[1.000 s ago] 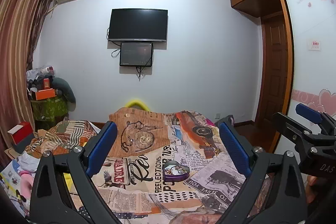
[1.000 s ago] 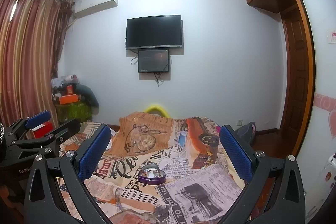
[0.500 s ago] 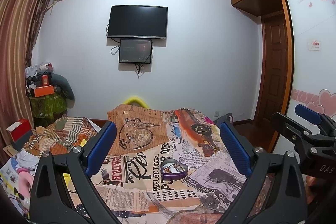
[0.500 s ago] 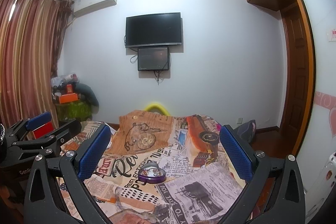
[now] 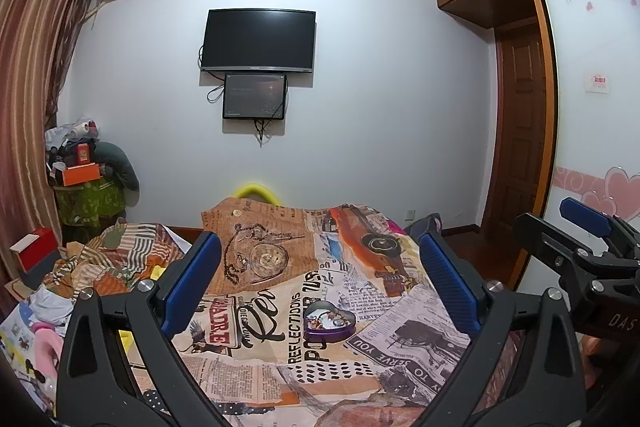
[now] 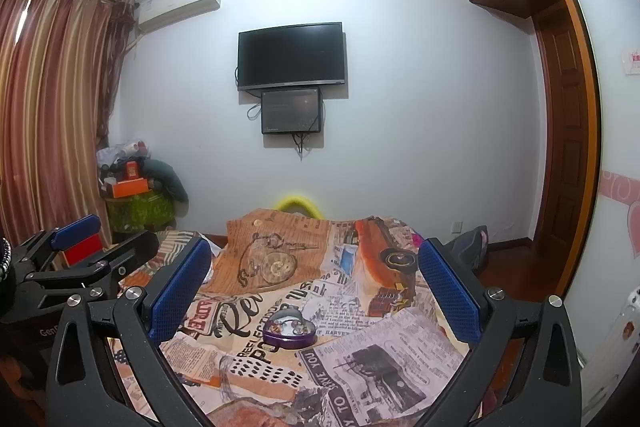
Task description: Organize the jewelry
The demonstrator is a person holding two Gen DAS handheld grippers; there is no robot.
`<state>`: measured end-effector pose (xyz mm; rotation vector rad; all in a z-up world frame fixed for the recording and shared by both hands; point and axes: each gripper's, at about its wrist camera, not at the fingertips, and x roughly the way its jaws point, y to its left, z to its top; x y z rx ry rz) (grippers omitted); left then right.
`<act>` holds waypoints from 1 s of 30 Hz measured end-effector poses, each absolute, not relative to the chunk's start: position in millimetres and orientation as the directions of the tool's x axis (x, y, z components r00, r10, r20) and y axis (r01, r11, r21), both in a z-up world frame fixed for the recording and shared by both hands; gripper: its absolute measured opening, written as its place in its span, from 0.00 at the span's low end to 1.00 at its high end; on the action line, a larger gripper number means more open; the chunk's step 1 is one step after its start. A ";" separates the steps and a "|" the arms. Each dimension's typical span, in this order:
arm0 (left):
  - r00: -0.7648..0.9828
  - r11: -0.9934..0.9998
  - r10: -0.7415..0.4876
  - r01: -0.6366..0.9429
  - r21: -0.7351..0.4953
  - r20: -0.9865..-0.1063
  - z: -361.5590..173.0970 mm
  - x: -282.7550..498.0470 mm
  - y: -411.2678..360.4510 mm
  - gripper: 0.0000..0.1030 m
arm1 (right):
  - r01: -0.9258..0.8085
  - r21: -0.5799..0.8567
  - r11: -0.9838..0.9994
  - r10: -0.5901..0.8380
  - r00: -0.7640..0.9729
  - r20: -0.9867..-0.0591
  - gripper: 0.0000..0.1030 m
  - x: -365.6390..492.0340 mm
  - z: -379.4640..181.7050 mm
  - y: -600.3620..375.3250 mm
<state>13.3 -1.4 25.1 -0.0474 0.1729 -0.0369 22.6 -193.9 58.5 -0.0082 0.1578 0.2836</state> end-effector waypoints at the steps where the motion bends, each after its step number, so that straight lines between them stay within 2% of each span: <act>1: 0.984 0.998 -0.042 0.034 -0.051 -0.171 25.2 13.4 -1.5 0.97 | -0.278 0.015 0.960 0.277 0.948 -0.158 1.00 23.4 58.1 -193.7; 30: 0.979 0.996 -0.074 0.062 -0.068 -0.189 24.5 19.4 -2.6 0.98 | -0.268 0.030 0.963 0.269 0.948 -0.171 1.00 28.0 52.8 -196.1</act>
